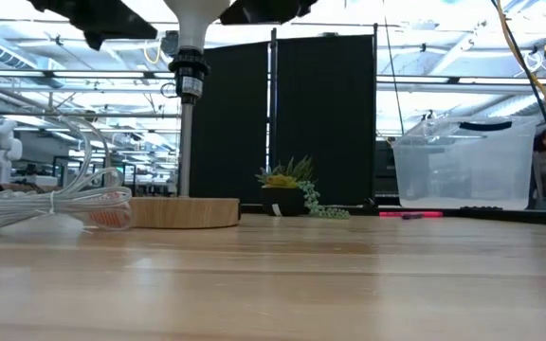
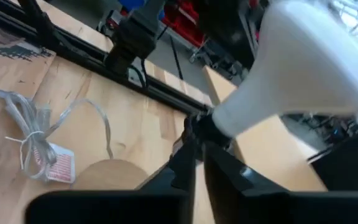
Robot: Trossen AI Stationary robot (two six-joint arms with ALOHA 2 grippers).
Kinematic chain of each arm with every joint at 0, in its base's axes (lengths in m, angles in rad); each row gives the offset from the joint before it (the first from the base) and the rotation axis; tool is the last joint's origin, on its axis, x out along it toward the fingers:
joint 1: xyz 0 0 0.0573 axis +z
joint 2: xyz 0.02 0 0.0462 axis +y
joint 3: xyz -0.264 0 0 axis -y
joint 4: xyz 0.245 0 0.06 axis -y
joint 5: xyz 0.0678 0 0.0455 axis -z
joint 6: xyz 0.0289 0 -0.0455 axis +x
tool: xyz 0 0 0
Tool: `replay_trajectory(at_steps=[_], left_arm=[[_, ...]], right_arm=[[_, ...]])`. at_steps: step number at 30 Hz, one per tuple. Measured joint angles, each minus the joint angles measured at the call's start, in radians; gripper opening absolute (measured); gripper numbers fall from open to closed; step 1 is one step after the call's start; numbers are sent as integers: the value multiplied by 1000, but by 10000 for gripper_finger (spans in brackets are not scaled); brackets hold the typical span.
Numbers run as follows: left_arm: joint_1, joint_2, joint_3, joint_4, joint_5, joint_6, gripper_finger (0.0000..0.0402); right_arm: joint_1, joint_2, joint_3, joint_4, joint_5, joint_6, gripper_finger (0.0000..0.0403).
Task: Screw lightbulb
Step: Remove the lightbulb from the lamp
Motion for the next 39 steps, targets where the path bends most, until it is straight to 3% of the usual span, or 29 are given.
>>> replay_trajectory(at_steps=[3, 7, 12, 17, 22, 27, 35, 39], left_arm=[[-21, -5, -33, 8, 0, -19, 19], [-28, -5, -172, 103, 2, -89, 19], [-50, -1, -394, 484, 11, -98, 19], [-70, 2, -526, 727, 29, -58, 19], [-70, 4, -566, 742, 31, -82, 27], [-70, 4, -577, 746, 31, -82, 77], [-64, 60, -577, 844, 38, -75, 197], [-65, 126, -577, 904, 106, -74, 230]], right_arm=[[-19, 1, -3, 11, -15, 69, 65], [-51, 0, -3, 12, -93, 197, 127], [-92, 0, -3, 45, -146, 291, 193], [-136, 0, -3, 107, -221, 356, 221], [-164, 27, -3, 162, -269, 380, 223], [-177, 70, -3, 198, -273, 401, 222], [-187, 69, -3, 281, -269, 381, 222], [-191, 68, -3, 272, -269, 382, 222]])
